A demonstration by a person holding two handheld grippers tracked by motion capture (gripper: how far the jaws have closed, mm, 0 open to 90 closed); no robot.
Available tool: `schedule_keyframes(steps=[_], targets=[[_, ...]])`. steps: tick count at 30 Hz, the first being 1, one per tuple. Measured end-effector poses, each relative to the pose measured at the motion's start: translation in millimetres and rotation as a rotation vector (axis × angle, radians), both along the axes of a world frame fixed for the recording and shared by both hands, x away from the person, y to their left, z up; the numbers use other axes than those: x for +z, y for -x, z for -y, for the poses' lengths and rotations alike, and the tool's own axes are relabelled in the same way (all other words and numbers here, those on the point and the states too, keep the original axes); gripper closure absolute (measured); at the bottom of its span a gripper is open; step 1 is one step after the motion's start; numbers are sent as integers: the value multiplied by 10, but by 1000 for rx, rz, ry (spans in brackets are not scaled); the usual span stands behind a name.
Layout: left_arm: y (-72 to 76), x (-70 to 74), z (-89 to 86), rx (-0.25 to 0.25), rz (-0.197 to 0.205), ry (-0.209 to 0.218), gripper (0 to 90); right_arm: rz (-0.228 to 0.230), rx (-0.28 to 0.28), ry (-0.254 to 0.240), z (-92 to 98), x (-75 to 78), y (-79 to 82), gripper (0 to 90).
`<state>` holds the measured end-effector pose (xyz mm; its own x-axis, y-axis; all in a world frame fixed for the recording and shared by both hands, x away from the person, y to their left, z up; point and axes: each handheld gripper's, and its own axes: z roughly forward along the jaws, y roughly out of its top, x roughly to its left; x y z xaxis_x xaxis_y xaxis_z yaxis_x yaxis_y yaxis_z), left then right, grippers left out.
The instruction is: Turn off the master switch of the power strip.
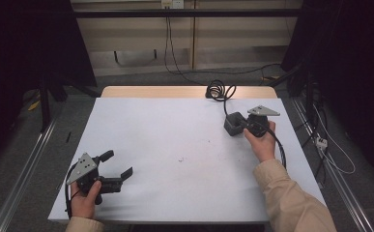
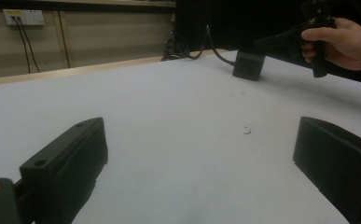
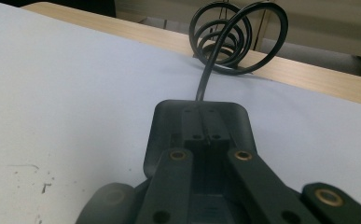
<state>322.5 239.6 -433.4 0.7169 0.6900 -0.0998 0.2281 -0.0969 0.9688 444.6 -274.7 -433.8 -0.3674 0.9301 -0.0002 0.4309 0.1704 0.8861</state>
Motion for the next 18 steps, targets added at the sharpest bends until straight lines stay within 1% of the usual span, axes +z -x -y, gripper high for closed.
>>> schedule_keyframes(steps=[5,6,7,10,12,18], targets=[[1,-2,6,-1,-1,-3,28,2,-7,27,-27,10,2,900],[2,-3,12,-2,-1,1,28,2,-7,27,-27,10,2,900],[2,-2,9,-4,-1,-6,28,3,-9,23,-27,8,3,900],[1,-6,13,-4,-3,-6,27,-1,-11,24,-27,10,1,900],[1,-6,13,-3,-3,-6,28,0,-10,40,-36,17,-4,900],[4,-6,4,-4,0,-13,28,-1,-6,27,-22,12,-6,900]])
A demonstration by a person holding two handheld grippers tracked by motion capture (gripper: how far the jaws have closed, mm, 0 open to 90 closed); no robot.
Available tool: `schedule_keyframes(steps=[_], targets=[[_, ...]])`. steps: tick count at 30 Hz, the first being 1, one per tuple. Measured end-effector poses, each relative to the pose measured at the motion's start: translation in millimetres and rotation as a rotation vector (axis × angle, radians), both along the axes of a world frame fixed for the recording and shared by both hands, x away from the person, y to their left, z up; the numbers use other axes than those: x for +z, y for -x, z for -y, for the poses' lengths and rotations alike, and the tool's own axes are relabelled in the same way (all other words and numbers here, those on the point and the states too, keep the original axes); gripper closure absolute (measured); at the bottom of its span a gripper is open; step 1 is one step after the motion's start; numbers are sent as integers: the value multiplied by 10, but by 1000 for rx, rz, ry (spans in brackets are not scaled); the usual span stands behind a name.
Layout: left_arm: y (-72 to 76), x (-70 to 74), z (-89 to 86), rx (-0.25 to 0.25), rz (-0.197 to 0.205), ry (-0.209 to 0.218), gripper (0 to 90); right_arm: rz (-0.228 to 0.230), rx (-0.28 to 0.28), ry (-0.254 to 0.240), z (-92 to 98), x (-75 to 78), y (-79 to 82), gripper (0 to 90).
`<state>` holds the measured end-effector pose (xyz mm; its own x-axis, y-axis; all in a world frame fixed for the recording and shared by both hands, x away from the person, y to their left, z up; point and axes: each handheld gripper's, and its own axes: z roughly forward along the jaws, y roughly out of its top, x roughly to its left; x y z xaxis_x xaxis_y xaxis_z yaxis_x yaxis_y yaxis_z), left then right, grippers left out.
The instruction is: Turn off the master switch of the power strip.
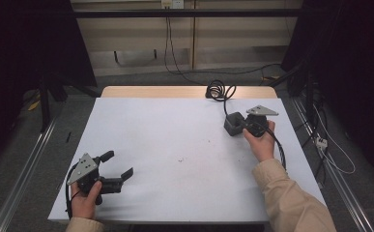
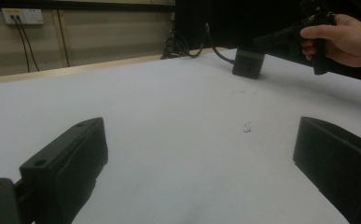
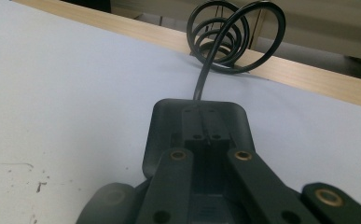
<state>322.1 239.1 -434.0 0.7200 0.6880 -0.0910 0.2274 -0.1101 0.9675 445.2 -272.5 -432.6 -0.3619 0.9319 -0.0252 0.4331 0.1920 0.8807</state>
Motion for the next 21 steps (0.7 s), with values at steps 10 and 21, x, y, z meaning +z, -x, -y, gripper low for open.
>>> schedule_keyframes(steps=[10,21], targets=[[6,-5,9,1,-4,-3,27,-2,18,3,35,-10,3,900],[6,-2,-8,5,-4,3,28,5,12,-5,26,-14,4,900]])
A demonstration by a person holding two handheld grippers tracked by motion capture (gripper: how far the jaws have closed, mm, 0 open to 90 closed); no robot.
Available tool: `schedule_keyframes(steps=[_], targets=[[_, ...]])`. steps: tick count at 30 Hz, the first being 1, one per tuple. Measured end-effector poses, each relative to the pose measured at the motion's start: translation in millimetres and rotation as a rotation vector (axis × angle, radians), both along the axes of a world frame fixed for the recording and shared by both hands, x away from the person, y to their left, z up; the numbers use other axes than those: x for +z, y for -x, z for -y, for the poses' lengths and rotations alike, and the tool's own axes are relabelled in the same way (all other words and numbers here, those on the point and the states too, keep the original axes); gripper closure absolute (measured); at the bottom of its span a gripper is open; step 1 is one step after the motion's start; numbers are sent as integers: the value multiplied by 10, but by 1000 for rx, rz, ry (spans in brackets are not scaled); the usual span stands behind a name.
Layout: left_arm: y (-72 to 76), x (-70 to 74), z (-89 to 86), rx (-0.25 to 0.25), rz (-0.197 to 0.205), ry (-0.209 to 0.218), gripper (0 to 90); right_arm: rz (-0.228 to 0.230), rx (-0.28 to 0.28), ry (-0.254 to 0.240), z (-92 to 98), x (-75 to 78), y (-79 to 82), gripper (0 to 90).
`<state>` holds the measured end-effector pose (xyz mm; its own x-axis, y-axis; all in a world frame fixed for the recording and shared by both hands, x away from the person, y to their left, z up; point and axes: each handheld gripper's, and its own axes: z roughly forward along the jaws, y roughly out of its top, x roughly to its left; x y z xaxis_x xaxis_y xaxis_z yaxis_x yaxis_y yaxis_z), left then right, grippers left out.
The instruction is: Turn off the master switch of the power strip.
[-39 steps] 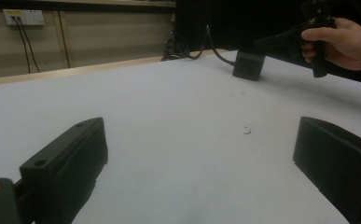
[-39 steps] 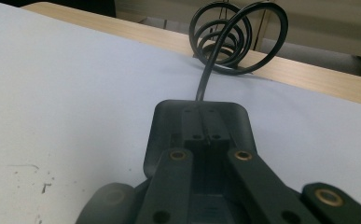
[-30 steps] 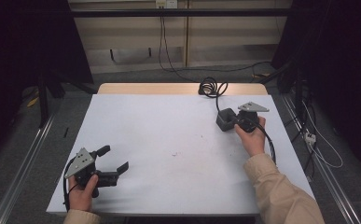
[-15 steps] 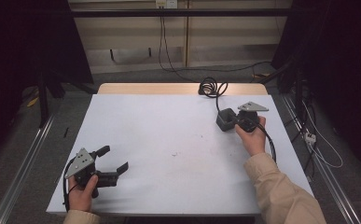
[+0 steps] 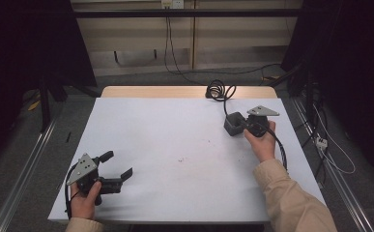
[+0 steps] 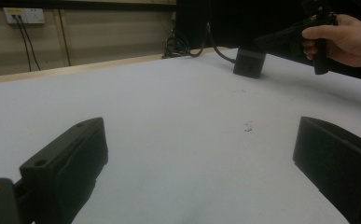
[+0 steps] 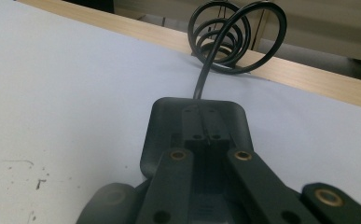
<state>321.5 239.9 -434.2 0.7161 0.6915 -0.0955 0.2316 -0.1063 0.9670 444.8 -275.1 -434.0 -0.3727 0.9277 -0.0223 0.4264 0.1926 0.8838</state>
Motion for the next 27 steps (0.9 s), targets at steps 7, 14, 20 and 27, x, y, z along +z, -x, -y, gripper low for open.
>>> schedule_keyframes(steps=[7,14,20,27], targets=[[-2,1,5,-1,1,0,28,5,1,4,-1,-2,0,900],[-5,0,-3,2,0,-1,28,13,-1,-1,-2,-12,7,900],[-6,-1,-6,3,-1,0,28,29,0,-29,12,-5,11,900],[-6,2,-6,4,1,1,28,10,-4,-34,51,27,26,900]])
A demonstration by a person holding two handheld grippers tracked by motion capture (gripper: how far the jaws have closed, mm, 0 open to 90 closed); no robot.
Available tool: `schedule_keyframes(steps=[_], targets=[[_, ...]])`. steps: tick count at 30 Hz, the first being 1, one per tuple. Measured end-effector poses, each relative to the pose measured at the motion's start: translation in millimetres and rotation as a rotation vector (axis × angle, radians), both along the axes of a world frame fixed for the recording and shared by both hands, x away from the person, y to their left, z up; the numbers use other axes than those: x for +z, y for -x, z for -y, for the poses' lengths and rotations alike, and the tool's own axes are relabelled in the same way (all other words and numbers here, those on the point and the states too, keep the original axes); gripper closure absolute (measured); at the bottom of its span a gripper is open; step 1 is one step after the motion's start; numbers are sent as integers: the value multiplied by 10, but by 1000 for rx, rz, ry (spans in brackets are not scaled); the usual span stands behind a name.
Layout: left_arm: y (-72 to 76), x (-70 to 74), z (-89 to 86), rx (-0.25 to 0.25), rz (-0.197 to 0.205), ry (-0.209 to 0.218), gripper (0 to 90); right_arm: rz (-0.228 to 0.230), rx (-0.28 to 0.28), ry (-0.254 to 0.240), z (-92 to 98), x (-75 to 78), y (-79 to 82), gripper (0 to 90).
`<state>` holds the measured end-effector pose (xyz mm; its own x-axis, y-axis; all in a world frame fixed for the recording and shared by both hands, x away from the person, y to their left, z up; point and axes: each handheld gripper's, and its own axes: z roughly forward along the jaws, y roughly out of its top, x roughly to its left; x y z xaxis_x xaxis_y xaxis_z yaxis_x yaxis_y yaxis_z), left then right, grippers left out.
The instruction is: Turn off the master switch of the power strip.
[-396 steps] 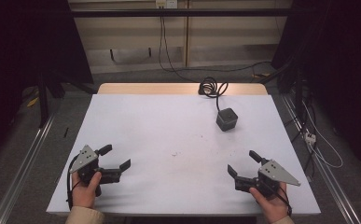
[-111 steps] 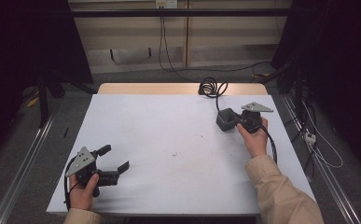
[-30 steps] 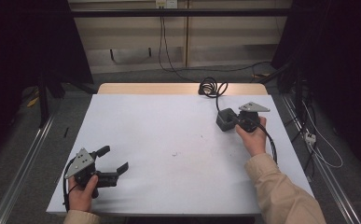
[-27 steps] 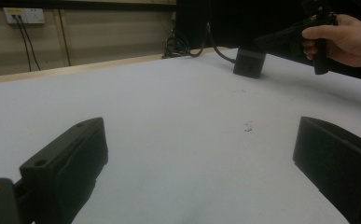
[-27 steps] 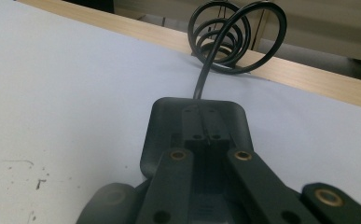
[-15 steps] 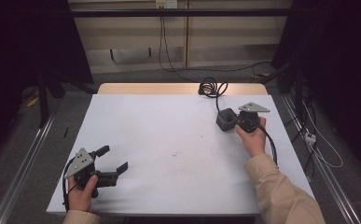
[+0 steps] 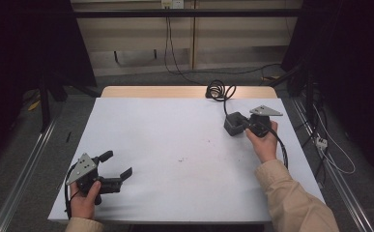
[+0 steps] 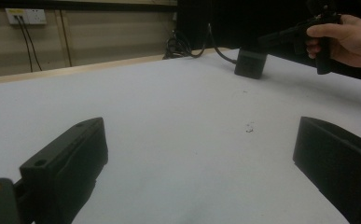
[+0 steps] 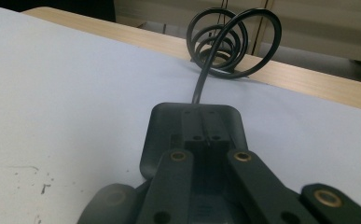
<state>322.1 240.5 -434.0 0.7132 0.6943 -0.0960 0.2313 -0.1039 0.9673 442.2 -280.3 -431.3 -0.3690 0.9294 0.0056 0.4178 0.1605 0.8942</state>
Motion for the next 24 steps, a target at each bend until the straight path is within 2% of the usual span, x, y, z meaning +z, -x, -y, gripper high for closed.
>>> schedule_keyframes(steps=[9,15,18,24], targets=[[-2,0,6,1,1,3,27,2,-5,-2,17,11,1,900],[-2,-5,-4,0,-2,4,27,7,-15,-23,22,20,-6,900],[-4,-5,-6,-1,-1,5,27,9,-16,-22,25,25,-10,804],[-7,-11,9,-3,-3,3,27,7,-13,-21,8,30,-6,734]])
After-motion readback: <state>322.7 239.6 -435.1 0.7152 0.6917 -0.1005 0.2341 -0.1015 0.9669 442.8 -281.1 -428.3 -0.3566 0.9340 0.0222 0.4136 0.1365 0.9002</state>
